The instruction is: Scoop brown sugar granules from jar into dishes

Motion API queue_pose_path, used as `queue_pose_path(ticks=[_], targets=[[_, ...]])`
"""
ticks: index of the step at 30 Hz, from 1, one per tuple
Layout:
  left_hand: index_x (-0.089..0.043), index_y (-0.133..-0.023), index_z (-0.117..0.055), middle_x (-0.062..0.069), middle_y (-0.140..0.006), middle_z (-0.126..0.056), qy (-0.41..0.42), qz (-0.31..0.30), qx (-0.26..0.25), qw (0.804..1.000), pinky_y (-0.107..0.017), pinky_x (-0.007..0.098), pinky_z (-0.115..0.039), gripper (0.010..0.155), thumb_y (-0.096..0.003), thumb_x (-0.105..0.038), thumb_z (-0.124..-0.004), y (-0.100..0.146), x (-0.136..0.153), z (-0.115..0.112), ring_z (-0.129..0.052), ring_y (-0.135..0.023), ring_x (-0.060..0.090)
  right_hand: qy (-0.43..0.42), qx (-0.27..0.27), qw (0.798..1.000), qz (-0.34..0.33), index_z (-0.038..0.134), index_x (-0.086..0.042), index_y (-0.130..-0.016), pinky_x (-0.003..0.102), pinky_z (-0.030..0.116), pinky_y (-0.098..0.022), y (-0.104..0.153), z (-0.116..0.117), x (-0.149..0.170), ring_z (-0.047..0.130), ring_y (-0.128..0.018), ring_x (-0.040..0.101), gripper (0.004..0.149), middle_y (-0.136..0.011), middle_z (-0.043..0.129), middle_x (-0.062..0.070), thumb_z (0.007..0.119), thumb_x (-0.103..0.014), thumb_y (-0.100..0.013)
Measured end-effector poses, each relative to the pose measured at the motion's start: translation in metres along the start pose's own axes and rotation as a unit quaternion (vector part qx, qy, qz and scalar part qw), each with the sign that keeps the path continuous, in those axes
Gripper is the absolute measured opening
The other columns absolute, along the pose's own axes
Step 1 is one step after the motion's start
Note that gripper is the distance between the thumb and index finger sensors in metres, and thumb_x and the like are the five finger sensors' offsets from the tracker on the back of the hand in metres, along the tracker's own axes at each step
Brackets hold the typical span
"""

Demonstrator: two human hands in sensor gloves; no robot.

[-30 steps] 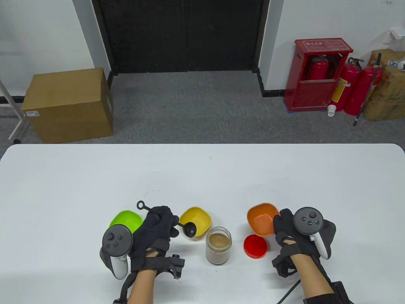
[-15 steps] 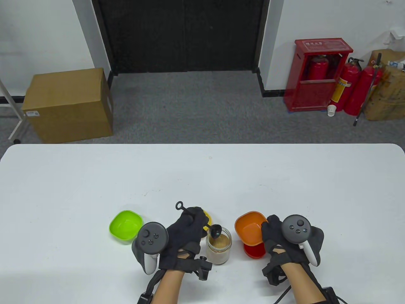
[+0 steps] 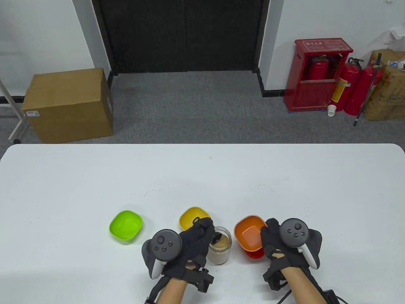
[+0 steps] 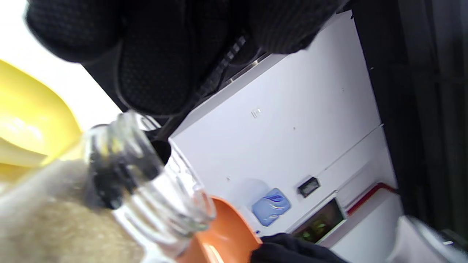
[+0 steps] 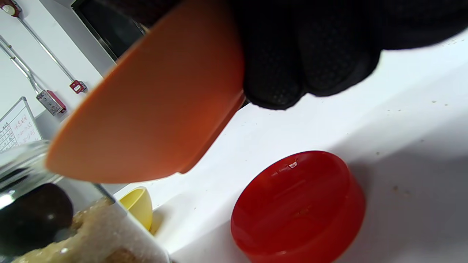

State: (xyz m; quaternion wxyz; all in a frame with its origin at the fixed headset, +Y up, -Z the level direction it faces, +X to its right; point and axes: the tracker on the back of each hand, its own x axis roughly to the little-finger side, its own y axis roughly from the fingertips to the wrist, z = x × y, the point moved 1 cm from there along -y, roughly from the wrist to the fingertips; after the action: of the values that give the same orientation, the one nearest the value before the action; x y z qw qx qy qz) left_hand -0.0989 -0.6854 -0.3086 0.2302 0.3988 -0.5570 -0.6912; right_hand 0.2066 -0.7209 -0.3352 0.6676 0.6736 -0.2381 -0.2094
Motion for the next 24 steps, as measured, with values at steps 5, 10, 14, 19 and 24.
queue_pose_path(ticks=[5,10,14,19,24], targets=[[-0.016,-0.089,-0.083,0.010,-0.078,-0.102,-0.034,0.005,-0.014,0.999,-0.041,0.050,-0.087,0.044,-0.0535,-0.043,-0.084,0.003,-0.005,0.000,-0.110,-0.052,0.025,0.001,-0.005,1.000,0.001,0.070,0.003,-0.091,0.056,0.080,-0.023,0.001,0.001,0.000,0.090,-0.041,0.042,0.048,-0.061,0.097,0.021,0.074,-0.030,-0.057],[-0.014,-0.085,-0.086,0.010,-0.072,-0.105,-0.008,0.039,-0.018,0.999,-0.038,0.048,-0.089,0.044,-0.0528,-0.044,-0.086,0.004,0.001,-0.005,-0.112,-0.046,0.024,0.000,-0.009,1.000,0.004,0.071,0.004,-0.091,0.056,0.081,-0.023,0.002,0.000,0.000,0.091,-0.040,0.042,0.048,-0.059,0.098,0.021,0.074,-0.030,-0.057],[-0.013,-0.085,-0.086,0.010,-0.071,-0.106,0.012,0.060,-0.022,0.998,-0.036,0.047,-0.090,0.044,-0.0535,-0.044,-0.084,0.005,0.007,-0.006,-0.113,-0.044,0.023,-0.004,-0.014,1.000,0.004,0.072,0.004,-0.090,0.056,0.081,-0.022,0.001,0.000,0.000,0.092,-0.040,0.042,0.047,-0.058,0.098,0.021,0.074,-0.030,-0.057],[-0.009,-0.088,-0.082,0.010,-0.071,-0.105,0.057,0.096,-0.025,0.993,-0.035,0.047,-0.090,0.047,-0.0540,-0.042,-0.082,0.006,0.016,-0.008,-0.113,-0.043,0.023,-0.006,-0.019,1.000,0.003,0.072,0.003,-0.090,0.056,0.081,-0.022,0.001,0.001,0.000,0.092,-0.040,0.041,0.047,-0.058,0.098,0.021,0.074,-0.030,-0.057],[-0.007,-0.093,-0.075,0.009,-0.072,-0.104,0.092,0.138,-0.037,0.986,-0.034,0.045,-0.090,0.053,-0.0529,-0.040,-0.084,0.007,0.026,-0.006,-0.113,-0.043,0.021,-0.020,-0.025,0.999,0.008,0.072,0.003,-0.090,0.056,0.081,-0.022,0.001,0.001,0.002,0.092,-0.040,0.041,0.047,-0.059,0.098,0.021,0.074,-0.030,-0.057]])
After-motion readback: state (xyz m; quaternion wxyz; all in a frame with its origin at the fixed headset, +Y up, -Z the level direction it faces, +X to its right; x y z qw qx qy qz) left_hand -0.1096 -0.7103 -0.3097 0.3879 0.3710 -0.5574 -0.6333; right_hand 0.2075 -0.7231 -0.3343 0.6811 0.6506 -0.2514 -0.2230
